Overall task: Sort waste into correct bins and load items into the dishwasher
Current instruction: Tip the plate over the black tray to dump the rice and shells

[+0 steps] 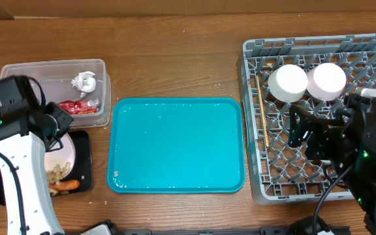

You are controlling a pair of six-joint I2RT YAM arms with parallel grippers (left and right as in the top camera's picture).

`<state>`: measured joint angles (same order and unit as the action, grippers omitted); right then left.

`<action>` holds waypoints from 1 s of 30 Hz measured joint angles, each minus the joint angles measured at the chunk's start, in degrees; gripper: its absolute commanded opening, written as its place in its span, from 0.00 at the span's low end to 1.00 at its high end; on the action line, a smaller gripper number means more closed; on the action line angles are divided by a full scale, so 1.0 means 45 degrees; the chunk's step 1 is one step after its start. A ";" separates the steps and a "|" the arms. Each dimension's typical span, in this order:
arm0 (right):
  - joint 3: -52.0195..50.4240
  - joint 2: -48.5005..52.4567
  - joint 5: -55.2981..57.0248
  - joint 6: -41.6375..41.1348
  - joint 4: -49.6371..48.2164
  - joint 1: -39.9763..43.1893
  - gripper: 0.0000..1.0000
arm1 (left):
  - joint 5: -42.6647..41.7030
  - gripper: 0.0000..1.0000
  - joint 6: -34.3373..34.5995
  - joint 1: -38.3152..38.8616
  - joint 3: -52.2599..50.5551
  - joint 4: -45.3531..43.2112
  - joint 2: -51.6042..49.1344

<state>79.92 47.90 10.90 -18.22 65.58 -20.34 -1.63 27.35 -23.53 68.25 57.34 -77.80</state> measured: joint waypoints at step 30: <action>0.0000 0.0000 0.0005 0.0000 0.0000 -0.0005 1.00 | -1.1861 0.04 -0.5314 -0.7868 -0.2764 -0.0015 0.1792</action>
<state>79.92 47.90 10.92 -18.22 65.58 -20.36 -55.00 3.44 -58.94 55.81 57.28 -69.73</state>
